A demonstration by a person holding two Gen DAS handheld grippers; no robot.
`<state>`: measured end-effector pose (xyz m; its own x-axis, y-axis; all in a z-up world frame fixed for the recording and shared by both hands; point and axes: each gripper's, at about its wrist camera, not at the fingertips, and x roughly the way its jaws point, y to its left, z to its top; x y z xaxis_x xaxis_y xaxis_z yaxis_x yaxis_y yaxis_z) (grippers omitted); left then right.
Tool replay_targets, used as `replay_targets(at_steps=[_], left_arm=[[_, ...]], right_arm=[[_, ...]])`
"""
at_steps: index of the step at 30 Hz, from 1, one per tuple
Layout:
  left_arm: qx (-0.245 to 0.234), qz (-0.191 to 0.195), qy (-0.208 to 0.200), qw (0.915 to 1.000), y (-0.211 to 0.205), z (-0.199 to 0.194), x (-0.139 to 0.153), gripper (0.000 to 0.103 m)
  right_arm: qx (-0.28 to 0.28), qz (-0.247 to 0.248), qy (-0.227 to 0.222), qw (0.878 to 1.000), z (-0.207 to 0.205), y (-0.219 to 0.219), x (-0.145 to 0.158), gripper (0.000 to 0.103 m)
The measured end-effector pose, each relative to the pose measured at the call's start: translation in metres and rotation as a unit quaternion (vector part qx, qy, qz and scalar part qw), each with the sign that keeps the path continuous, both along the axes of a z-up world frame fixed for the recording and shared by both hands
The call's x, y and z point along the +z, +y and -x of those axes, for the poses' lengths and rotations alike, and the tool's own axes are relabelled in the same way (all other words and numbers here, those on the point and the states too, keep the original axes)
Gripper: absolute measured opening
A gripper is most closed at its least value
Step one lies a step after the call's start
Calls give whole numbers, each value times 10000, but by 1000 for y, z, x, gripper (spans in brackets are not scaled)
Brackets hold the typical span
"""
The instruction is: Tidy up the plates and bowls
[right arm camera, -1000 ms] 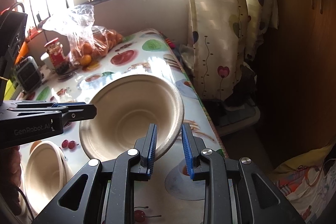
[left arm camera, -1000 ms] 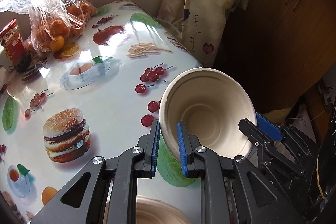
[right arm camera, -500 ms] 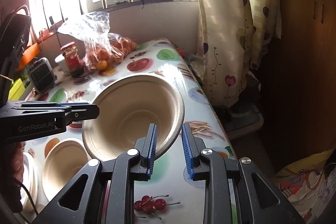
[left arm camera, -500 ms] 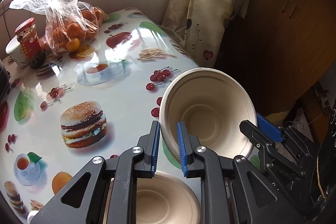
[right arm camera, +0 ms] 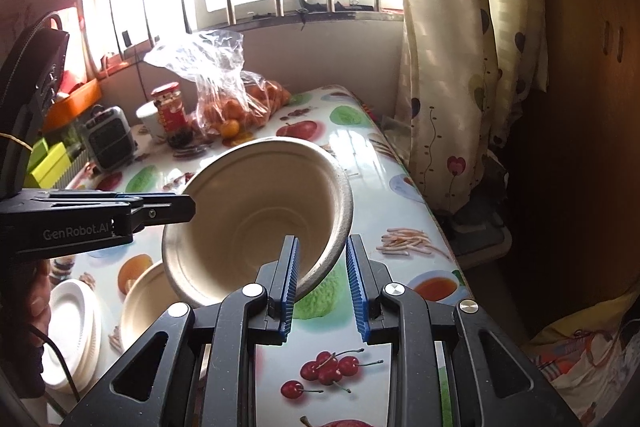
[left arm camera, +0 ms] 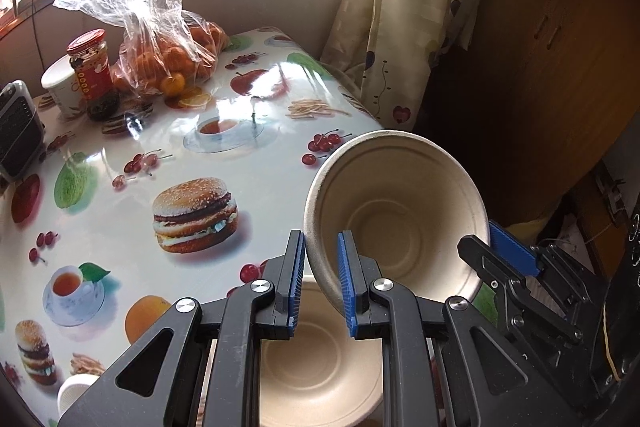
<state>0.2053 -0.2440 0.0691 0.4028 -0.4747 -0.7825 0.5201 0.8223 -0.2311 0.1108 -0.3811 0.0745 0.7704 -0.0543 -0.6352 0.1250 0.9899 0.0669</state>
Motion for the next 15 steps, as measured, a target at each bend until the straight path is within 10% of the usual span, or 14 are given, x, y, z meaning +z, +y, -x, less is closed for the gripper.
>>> replay_targets(at_steps=[15], left_arm=[[296, 20, 43, 9996, 48, 19, -4, 18]], right_arm=[[334, -56, 4, 9994, 15, 43, -3, 24]])
